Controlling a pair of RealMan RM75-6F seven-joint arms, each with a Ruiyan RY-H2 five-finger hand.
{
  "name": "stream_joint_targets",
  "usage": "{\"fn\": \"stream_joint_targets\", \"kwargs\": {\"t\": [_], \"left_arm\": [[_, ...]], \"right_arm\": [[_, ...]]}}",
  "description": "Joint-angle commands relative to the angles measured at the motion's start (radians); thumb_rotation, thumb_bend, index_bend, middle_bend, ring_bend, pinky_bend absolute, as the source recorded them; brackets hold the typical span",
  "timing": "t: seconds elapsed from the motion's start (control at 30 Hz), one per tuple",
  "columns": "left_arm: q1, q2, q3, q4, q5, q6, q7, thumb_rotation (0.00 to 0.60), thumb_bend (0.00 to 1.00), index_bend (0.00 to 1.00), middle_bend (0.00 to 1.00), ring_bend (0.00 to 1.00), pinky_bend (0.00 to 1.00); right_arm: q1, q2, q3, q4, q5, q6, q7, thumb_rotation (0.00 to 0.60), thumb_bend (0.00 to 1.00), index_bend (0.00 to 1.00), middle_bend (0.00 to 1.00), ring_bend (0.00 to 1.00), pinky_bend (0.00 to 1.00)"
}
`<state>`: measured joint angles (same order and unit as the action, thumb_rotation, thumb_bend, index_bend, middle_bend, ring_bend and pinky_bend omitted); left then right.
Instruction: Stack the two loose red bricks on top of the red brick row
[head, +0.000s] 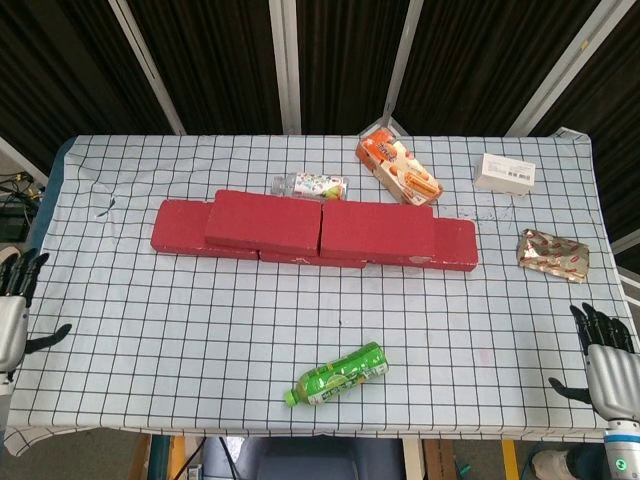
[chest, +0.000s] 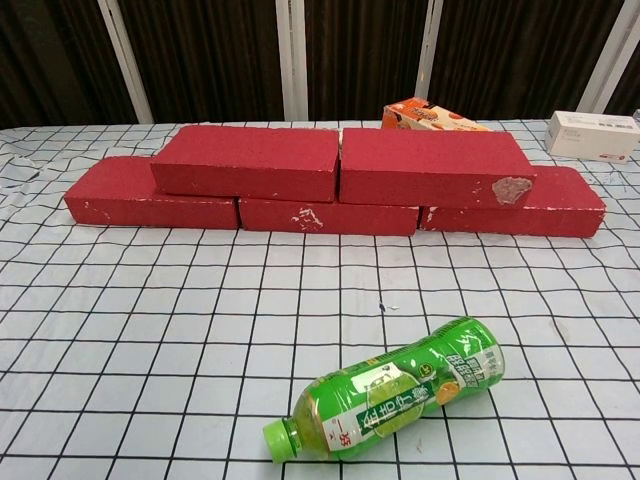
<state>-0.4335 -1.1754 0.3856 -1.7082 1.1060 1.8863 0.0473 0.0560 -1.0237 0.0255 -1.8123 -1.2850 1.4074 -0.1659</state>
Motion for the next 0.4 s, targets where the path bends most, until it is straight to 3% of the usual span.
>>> {"fn": "stream_joint_targets", "kwargs": {"t": [0.03, 0.2, 0.4], "left_arm": [[0.098, -0.046, -0.032, 0.082, 0.034, 0.009, -0.026, 0.600, 0.00, 0.09, 0.00, 0.00, 0.16], [0.119, -0.029, -0.077, 0.105, 0.052, -0.055, -0.029, 0.600, 0.00, 0.06, 0.00, 0.00, 0.15], [0.170, -0.039, -0.134, 0.129, 0.117, -0.039, 0.001, 0.600, 0.00, 0.05, 0.00, 0.00, 0.15]], "right_arm": [[-0.004, 0.006, 0.000, -0.006, 0.000, 0.003, 0.004, 0.600, 0.17, 0.00, 0.00, 0.00, 0.00], [-0.010, 0.011, -0.002, -0.013, -0.020, 0.012, 0.011, 0.600, 0.17, 0.00, 0.00, 0.00, 0.00], [-0.009, 0.009, -0.004, -0.013, -0.040, 0.007, 0.009, 0.600, 0.17, 0.00, 0.00, 0.00, 0.00]]}}
